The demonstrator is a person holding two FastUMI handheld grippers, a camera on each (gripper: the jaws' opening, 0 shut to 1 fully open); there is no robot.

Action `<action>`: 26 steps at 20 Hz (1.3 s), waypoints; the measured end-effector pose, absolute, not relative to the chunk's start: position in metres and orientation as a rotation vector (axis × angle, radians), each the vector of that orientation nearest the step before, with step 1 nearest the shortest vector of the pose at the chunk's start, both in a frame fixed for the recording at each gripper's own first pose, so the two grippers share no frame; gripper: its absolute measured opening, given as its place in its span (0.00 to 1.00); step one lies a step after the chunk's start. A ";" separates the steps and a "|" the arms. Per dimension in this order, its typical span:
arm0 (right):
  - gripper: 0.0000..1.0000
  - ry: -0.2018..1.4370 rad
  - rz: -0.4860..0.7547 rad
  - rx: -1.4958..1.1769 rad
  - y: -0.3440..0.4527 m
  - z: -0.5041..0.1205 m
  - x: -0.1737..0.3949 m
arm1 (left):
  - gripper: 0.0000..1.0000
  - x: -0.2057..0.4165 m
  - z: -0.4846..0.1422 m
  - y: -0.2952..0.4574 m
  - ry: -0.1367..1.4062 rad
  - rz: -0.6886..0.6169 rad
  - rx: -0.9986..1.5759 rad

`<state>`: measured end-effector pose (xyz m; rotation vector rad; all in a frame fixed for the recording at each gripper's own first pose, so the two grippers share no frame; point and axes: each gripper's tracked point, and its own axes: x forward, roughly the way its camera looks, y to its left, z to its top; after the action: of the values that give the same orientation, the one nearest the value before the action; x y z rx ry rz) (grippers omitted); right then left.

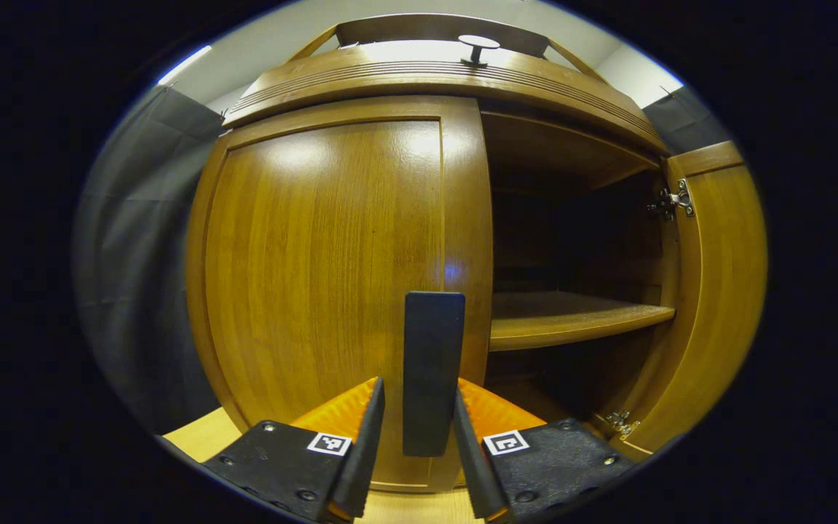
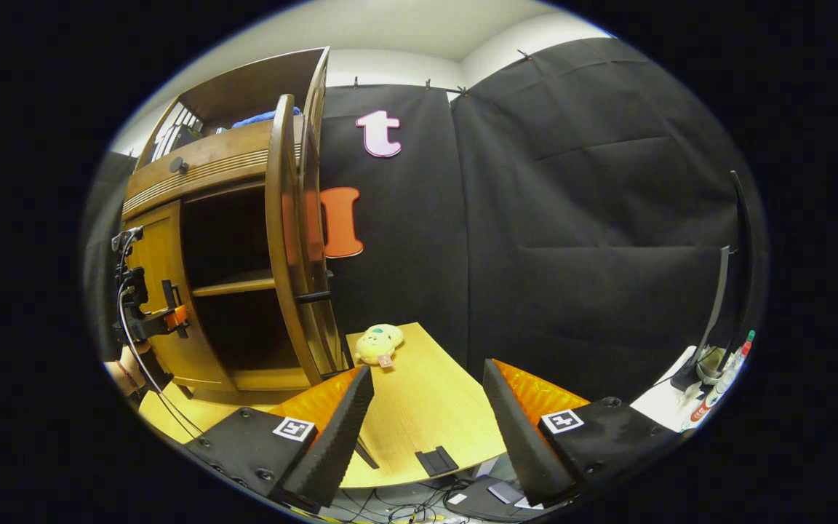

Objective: Open the right door of the double-door shoe cabinet with the right hand, and open the left door with the left hand.

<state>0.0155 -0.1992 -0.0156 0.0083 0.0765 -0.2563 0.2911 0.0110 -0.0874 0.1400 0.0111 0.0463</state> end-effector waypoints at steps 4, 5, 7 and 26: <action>0.98 0.075 -0.250 0.003 -0.198 -0.016 0.017 | 0.32 0.290 -0.087 0.009 0.001 0.051 0.179; 0.98 0.077 -0.249 0.003 -0.197 -0.016 0.016 | 0.32 0.291 -0.088 0.008 0.006 0.045 0.170; 0.98 0.076 -0.248 0.005 -0.197 -0.016 0.016 | 0.32 0.288 -0.089 0.007 0.025 0.040 0.161; 0.98 0.037 -0.164 -0.010 -0.144 -0.008 0.016 | 0.14 0.216 -0.083 0.020 0.004 -0.017 0.130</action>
<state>0.0164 -0.1437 -0.0076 -0.0099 0.0374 -0.1642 0.2161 0.0196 -0.0832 0.1303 0.0036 -0.0168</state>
